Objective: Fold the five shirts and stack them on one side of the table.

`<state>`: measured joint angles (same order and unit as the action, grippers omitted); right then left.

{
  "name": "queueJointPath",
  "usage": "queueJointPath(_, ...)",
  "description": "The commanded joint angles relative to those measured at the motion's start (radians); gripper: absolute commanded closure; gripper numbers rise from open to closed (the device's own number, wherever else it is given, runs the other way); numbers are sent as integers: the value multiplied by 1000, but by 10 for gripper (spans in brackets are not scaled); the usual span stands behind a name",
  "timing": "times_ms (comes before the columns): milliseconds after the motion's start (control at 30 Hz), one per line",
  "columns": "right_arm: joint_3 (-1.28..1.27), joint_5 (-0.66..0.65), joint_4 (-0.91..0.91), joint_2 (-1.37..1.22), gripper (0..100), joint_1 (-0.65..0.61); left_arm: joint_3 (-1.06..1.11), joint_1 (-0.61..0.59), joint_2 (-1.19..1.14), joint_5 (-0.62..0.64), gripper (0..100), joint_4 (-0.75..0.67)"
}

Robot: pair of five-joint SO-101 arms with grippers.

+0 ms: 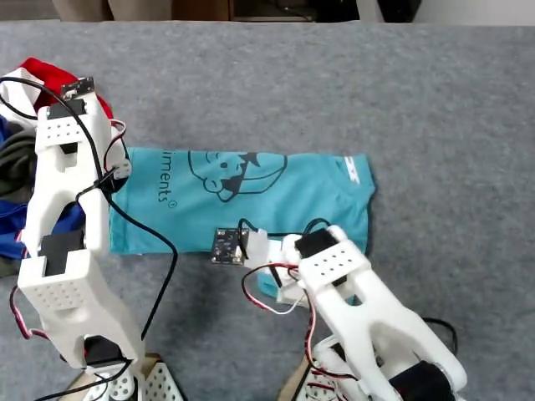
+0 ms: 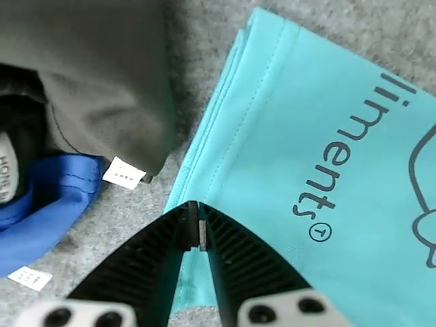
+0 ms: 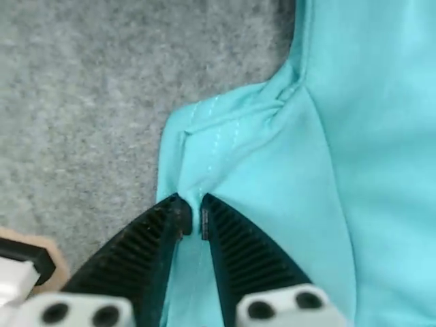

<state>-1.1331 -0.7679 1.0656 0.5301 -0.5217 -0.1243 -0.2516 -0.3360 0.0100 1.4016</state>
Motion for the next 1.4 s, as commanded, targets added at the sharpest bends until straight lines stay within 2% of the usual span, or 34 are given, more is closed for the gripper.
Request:
queueJointPath(0,45,-12,8,1,974,2,-9,-12,59,-5,981,9)
queueJointPath(233,39,-12,2,-7,825,2,-9,-12,59,-5,981,9)
queueJointPath(533,39,-9,0,-7,992,2,-2,-12,59,-5,981,9)
queueJointPath(833,56,-8,74,5,993,-2,-9,-12,59,-5,981,37)
queueJointPath(1167,84,-8,204,191,992,-4,-8,-12,59,-5,981,38)
queueJointPath(1267,44,11,169,185,955,-12,-9,-6,59,-5,981,37)
queueJointPath(1367,10,58,127,173,887,-70,-3,-3,59,-5,981,34)
